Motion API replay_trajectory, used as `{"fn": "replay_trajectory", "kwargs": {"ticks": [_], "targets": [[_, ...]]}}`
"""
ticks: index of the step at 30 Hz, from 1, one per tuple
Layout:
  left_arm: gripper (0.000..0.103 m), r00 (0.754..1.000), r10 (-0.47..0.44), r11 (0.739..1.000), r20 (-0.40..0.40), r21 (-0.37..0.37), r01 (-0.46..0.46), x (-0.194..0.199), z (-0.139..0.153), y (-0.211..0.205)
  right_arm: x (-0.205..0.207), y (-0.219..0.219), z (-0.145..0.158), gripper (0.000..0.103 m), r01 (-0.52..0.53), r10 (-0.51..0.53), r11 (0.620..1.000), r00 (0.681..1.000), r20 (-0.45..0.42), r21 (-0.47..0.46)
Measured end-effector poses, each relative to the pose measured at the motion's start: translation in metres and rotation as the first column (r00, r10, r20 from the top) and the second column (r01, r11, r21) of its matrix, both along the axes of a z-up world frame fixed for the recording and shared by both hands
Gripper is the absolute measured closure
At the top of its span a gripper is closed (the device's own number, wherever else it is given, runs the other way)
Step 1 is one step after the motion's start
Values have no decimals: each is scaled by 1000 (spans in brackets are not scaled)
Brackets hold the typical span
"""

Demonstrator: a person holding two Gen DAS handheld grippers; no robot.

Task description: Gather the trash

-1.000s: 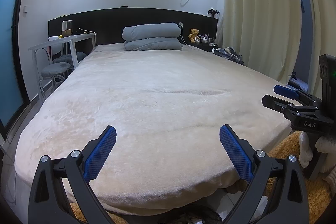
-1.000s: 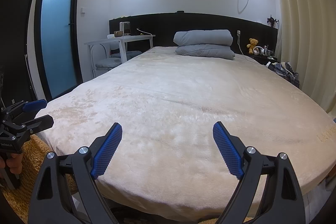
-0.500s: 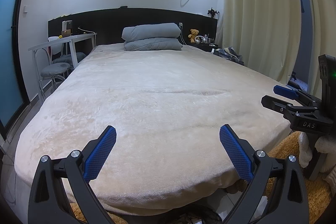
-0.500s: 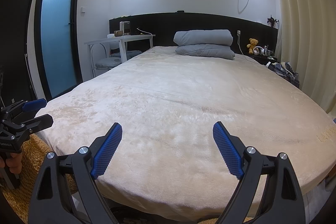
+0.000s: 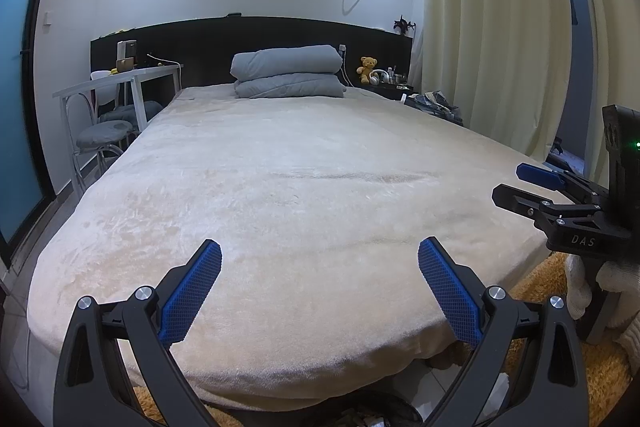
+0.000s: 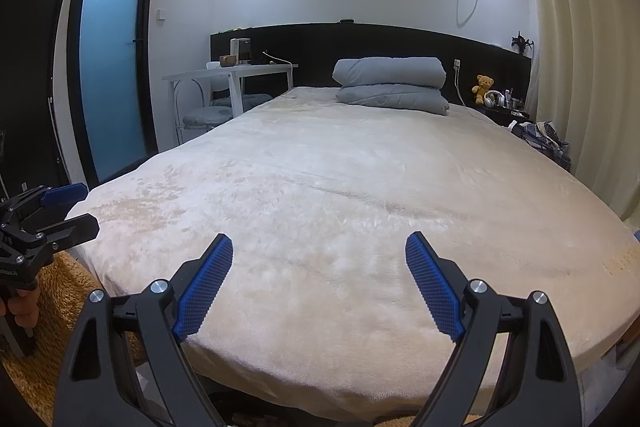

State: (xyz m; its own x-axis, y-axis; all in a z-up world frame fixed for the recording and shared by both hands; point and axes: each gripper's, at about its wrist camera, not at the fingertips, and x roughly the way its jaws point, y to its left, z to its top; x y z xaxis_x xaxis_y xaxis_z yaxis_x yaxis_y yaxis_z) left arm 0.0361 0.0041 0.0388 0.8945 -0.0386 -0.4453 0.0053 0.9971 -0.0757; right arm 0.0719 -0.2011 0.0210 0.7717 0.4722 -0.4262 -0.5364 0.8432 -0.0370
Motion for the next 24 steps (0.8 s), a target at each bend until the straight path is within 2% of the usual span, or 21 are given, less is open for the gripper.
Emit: {"fn": "replay_trajectory", "kwargs": {"ticks": [24], "targets": [[6,1000,-2,1000,-5,3,2,2,-1,0,1,-1,0,16,-3,3,1000,1000,1,1]]}}
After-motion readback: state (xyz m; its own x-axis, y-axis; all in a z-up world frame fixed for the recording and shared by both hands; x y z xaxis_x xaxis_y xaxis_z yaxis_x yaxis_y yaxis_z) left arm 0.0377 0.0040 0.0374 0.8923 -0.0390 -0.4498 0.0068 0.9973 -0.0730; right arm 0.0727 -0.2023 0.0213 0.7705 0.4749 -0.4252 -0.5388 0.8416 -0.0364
